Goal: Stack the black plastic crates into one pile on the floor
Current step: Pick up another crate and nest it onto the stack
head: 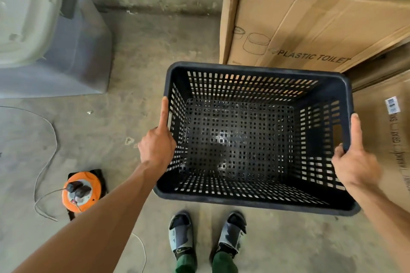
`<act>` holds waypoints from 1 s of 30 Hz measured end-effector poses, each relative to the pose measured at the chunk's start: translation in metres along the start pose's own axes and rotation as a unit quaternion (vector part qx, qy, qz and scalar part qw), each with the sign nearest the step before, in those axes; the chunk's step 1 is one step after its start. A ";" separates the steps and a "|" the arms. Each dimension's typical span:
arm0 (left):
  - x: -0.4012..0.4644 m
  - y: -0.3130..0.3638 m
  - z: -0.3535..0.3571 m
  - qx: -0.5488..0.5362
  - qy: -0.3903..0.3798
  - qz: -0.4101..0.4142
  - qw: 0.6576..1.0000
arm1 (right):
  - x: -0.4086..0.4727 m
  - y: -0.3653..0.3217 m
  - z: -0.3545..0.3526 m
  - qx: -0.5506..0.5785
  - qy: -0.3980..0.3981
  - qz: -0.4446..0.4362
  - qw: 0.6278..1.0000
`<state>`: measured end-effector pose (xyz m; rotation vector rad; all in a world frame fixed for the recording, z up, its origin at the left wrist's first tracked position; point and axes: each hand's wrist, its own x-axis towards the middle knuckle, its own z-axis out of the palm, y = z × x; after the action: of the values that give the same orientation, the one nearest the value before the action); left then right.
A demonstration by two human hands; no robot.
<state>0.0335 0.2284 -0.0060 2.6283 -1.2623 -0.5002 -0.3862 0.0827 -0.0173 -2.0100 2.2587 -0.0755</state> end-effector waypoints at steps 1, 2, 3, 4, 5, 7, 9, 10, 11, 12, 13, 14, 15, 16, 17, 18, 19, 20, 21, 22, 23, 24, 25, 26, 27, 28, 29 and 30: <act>-0.001 0.001 0.000 0.000 0.001 -0.002 1.000 | -0.001 -0.001 -0.001 -0.003 0.004 -0.005 1.000; -0.002 0.002 0.001 0.003 0.002 -0.004 1.000 | -0.002 -0.002 -0.002 -0.008 0.005 -0.009 1.000; -0.002 0.003 0.001 0.009 0.000 -0.006 1.000 | -0.002 -0.003 -0.003 -0.014 0.005 -0.011 1.000; -0.002 0.005 0.000 0.014 -0.001 -0.006 1.000 | -0.002 -0.003 -0.004 -0.018 0.004 -0.012 1.000; -0.002 0.006 0.000 0.019 -0.001 -0.007 1.000 | -0.002 -0.003 -0.005 -0.020 0.002 -0.013 1.000; -0.003 0.008 0.000 0.027 0.002 -0.011 1.000 | -0.001 -0.002 -0.005 -0.020 -0.006 -0.021 1.000; -0.004 0.008 0.002 0.033 0.012 -0.016 0.999 | 0.000 -0.002 -0.004 -0.012 -0.014 -0.030 0.999; -0.005 0.008 0.003 0.035 0.017 -0.017 0.999 | -0.001 -0.002 -0.004 -0.010 -0.017 -0.033 0.999; -0.005 0.007 0.004 0.038 0.020 -0.017 0.999 | -0.002 -0.002 -0.003 -0.010 -0.016 -0.036 0.999; -0.004 0.007 0.005 0.041 0.020 -0.017 0.999 | -0.002 -0.002 -0.003 -0.011 -0.013 -0.040 0.999; -0.004 0.007 0.004 0.043 0.017 -0.016 0.999 | -0.001 -0.001 -0.003 -0.011 -0.010 -0.043 0.999; -0.002 0.007 0.002 0.043 0.012 -0.012 0.999 | 0.000 -0.001 -0.003 -0.010 -0.009 -0.044 0.999; 0.000 0.006 -0.001 0.042 0.009 -0.007 0.999 | 0.001 -0.001 -0.003 -0.004 -0.009 -0.044 0.999; 0.003 0.005 -0.002 0.041 0.009 -0.001 0.999 | 0.002 -0.002 -0.003 0.002 -0.011 -0.046 0.999; 0.007 0.004 -0.003 0.036 0.010 0.005 0.999 | 0.002 -0.002 -0.003 0.009 -0.015 -0.045 0.999; 0.012 0.002 -0.003 0.030 0.013 0.011 0.999 | 0.001 -0.003 -0.003 0.011 -0.017 -0.046 0.999; 0.014 0.002 -0.002 0.026 0.019 0.014 0.999 | 0.000 -0.003 -0.002 0.009 -0.014 -0.047 0.999; 0.014 0.002 0.000 0.024 0.027 0.011 0.999 | 0.001 -0.003 -0.001 0.004 -0.009 -0.049 0.999; 0.011 0.003 0.001 0.022 0.035 0.006 0.999 | 0.003 -0.004 0.000 0.000 -0.007 -0.050 0.999; 0.006 0.003 0.003 0.019 0.042 0.003 0.999 | 0.007 -0.004 0.000 -0.003 -0.006 -0.052 0.999; 0.000 0.004 0.006 0.015 0.048 0.001 0.999 | 0.011 -0.003 -0.001 -0.006 -0.006 -0.056 0.998; -0.005 0.004 0.009 0.011 0.051 -0.002 0.999 | 0.016 -0.002 0.000 -0.008 0.000 -0.064 0.998; -0.008 0.003 0.011 0.009 0.051 -0.006 0.999 | 0.019 -0.001 0.001 -0.011 0.010 -0.072 0.997; -0.008 0.002 0.013 0.011 0.050 -0.011 0.999 | 0.020 -0.001 0.001 -0.010 0.016 -0.078 0.997; -0.006 0.001 0.013 0.014 0.050 -0.012 0.999 | 0.020 -0.001 0.002 -0.008 0.019 -0.083 0.996; -0.004 -0.001 0.013 0.016 0.048 -0.009 0.999 | 0.020 -0.001 0.004 -0.007 0.020 -0.084 0.996; -0.004 0.000 0.012 0.015 0.046 -0.003 0.999 | 0.019 0.001 0.005 -0.009 0.014 -0.084 0.996; -0.004 0.001 0.010 0.015 0.043 0.004 0.999 | 0.018 0.003 0.004 -0.014 0.004 -0.088 0.996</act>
<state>0.0269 0.2309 -0.0138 2.6381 -1.2635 -0.3646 -0.3904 0.0651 -0.0223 -2.2220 2.0938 -0.0660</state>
